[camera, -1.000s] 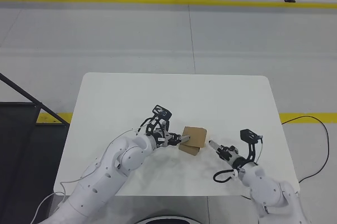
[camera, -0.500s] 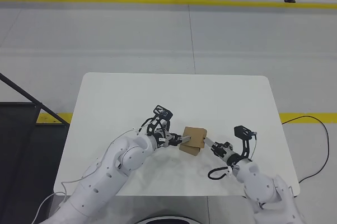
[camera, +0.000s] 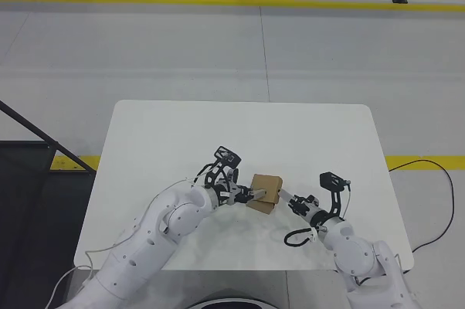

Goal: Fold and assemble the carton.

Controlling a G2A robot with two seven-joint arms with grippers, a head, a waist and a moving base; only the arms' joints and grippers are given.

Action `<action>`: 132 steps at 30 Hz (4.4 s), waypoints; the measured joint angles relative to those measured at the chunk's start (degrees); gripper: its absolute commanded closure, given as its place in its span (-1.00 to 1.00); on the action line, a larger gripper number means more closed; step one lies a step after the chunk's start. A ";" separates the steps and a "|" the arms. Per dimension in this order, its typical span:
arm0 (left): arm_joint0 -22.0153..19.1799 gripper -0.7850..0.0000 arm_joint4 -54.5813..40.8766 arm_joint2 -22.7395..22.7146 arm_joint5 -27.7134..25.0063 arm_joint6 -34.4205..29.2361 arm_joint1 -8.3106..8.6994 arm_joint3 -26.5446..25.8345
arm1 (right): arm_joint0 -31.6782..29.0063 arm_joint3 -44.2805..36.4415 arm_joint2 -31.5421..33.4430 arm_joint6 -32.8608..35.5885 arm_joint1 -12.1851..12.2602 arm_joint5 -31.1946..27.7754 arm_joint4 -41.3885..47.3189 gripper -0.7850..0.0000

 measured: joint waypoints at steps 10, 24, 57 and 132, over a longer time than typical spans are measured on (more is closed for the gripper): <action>1.39 -1.00 -6.61 -3.46 -3.04 -0.45 0.26 -0.42 | -0.01 -0.09 -0.07 -0.34 0.05 0.05 0.11 -1.00; -1.48 -1.00 -24.67 -4.31 -13.14 -5.90 -0.17 6.90 | 0.52 1.05 -0.24 -0.23 0.07 0.45 0.85 -1.00; -2.43 -1.00 -23.31 -1.68 -12.82 -4.46 -0.65 8.08 | 1.84 2.31 -1.51 0.25 0.17 0.53 0.94 -1.00; -4.25 -0.53 -19.61 0.64 -6.97 -3.96 -1.75 9.67 | 1.09 0.64 -1.83 -2.05 0.30 1.15 0.05 -1.00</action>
